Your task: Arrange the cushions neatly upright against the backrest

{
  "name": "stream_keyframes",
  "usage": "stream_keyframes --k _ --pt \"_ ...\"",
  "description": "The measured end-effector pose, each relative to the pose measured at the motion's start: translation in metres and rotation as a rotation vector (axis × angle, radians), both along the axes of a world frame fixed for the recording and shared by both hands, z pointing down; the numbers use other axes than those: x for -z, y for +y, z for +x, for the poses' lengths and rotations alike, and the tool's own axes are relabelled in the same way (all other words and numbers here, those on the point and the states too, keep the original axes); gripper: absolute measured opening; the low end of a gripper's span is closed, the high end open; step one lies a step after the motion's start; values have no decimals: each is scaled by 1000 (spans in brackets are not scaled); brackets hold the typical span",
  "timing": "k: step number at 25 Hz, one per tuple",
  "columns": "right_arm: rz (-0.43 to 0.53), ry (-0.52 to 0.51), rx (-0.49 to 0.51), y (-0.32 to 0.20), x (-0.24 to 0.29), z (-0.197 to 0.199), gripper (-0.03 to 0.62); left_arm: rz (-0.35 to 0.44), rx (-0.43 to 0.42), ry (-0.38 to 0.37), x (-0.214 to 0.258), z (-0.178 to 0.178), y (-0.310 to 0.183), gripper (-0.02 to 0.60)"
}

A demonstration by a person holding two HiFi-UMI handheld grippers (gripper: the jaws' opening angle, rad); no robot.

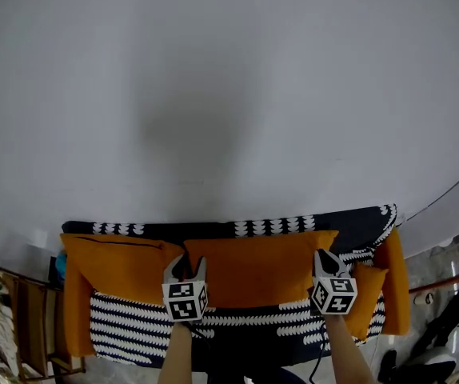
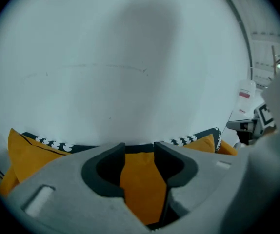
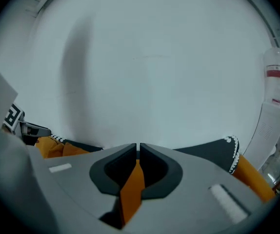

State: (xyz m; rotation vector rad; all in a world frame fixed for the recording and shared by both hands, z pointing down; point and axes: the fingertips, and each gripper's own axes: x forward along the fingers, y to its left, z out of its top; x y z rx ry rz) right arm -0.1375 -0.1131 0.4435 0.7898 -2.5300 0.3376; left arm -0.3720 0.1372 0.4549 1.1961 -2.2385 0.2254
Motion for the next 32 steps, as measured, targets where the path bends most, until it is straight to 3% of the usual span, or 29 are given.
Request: stream_keyframes --k 4,6,7,8,9,15,22,32 --pt "69 -69 8 16 47 3 9 63 -26 -78 48 9 1 184" --pt "106 -95 17 25 69 6 9 95 -32 -124 75 14 4 147" --pt "124 -107 20 30 79 8 9 114 -37 -147 89 18 5 109" --pt "141 -121 21 34 90 10 9 135 -45 -168 103 22 7 17" --pt "155 -136 19 38 99 12 9 156 -56 -185 116 26 8 5" --pt "178 -214 -25 65 137 30 9 240 -48 -256 171 49 24 5" --pt "196 -237 -55 88 153 50 9 280 -6 -230 187 63 46 3" --pt "223 -246 -46 105 167 58 9 302 -11 -237 198 74 63 3"
